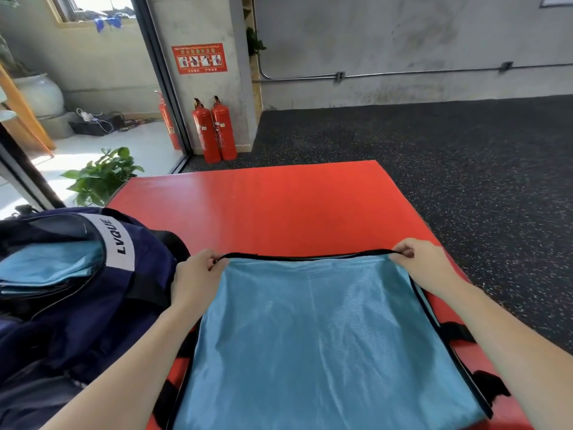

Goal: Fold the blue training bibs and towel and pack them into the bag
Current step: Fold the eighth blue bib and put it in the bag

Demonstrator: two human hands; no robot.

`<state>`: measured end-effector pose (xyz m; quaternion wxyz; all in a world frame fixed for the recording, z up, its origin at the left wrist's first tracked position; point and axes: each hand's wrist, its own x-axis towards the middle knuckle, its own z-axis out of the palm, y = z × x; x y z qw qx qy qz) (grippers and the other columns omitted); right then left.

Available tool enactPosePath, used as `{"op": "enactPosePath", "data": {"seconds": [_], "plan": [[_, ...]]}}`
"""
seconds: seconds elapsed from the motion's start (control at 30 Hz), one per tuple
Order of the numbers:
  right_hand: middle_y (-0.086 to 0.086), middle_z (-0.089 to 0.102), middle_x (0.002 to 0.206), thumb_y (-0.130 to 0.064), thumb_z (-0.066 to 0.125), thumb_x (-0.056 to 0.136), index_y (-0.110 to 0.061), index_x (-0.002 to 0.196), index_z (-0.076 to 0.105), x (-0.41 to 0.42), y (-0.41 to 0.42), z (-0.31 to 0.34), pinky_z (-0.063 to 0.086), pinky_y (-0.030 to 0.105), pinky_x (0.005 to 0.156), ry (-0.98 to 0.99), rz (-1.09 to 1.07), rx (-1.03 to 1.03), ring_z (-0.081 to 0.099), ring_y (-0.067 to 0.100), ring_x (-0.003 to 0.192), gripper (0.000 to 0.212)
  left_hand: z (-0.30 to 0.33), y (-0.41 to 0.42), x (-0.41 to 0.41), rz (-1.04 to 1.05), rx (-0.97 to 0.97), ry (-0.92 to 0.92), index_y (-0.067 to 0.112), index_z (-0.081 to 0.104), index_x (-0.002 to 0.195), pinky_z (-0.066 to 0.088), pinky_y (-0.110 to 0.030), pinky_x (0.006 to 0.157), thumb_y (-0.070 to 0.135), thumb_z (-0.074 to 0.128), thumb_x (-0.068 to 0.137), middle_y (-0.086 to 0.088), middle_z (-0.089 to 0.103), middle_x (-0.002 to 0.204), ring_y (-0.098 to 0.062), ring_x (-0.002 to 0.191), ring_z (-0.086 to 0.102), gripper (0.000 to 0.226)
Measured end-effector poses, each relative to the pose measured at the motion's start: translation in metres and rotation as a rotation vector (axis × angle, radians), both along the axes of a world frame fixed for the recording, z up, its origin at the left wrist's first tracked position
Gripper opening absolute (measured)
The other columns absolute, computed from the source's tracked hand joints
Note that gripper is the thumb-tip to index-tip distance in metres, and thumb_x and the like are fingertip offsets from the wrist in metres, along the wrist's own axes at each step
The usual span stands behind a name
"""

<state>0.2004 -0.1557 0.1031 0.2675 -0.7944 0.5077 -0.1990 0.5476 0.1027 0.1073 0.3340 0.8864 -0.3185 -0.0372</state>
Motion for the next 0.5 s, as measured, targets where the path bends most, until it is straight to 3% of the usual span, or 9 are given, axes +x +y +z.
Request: {"op": "enactPosePath", "data": {"seconds": [0.1, 0.2, 0.27, 0.37, 0.5], "plan": [[-0.008, 0.069, 0.09, -0.024, 0.068, 0.095, -0.025, 0.092, 0.066, 0.0, 0.003, 0.001, 0.041, 0.025, 0.073, -0.017, -0.029, -0.001, 0.063, 0.015, 0.092, 0.004, 0.003, -0.003, -0.003, 0.015, -0.054, 0.005, 0.033, 0.067, 0.091, 0.053, -0.034, 0.066, 0.045, 0.06, 0.093, 0.013, 0.066, 0.073, -0.012, 0.069, 0.061, 0.014], [-0.005, 0.068, 0.094, -0.022, 0.067, 0.095, -0.023, 0.098, 0.065, -0.001, 0.008, 0.002, 0.043, 0.021, 0.071, 0.008, -0.037, -0.034, 0.063, 0.017, 0.093, 0.004, -0.002, 0.0, -0.002, -0.019, -0.004, 0.02, 0.029, 0.069, 0.107, 0.055, -0.037, 0.075, 0.037, 0.062, 0.093, 0.011, 0.068, 0.088, -0.015, 0.082, 0.063, 0.017], [0.003, 0.066, 0.112, -0.019, 0.066, 0.095, -0.016, 0.115, 0.064, 0.0, 0.014, 0.003, 0.048, 0.029, 0.088, 0.06, -0.035, -0.087, 0.061, 0.02, 0.103, 0.02, -0.003, 0.002, -0.001, -0.062, 0.045, -0.046, 0.024, 0.067, 0.116, 0.053, -0.041, 0.085, 0.033, 0.06, 0.094, 0.004, 0.067, 0.106, -0.022, 0.099, 0.061, 0.025], [0.012, 0.056, 0.133, -0.02, 0.06, 0.097, -0.008, 0.134, 0.055, 0.011, 0.043, 0.012, 0.041, 0.042, 0.108, 0.141, -0.016, -0.203, 0.051, 0.03, 0.125, 0.039, 0.003, 0.0, -0.023, -0.153, 0.043, -0.161, 0.019, 0.065, 0.122, 0.047, -0.043, 0.095, 0.026, 0.058, 0.096, -0.003, 0.062, 0.119, -0.027, 0.113, 0.056, 0.028], [0.008, 0.046, 0.149, -0.028, 0.053, 0.101, -0.007, 0.145, 0.045, 0.039, 0.124, 0.015, 0.03, 0.036, 0.116, 0.049, 0.186, -0.155, 0.04, 0.025, 0.139, 0.049, -0.002, 0.003, -0.085, -0.338, 0.026, -0.076, 0.018, 0.059, 0.133, 0.04, -0.038, 0.108, 0.027, 0.058, 0.098, -0.002, 0.059, 0.135, -0.023, 0.126, 0.054, 0.036]]}}
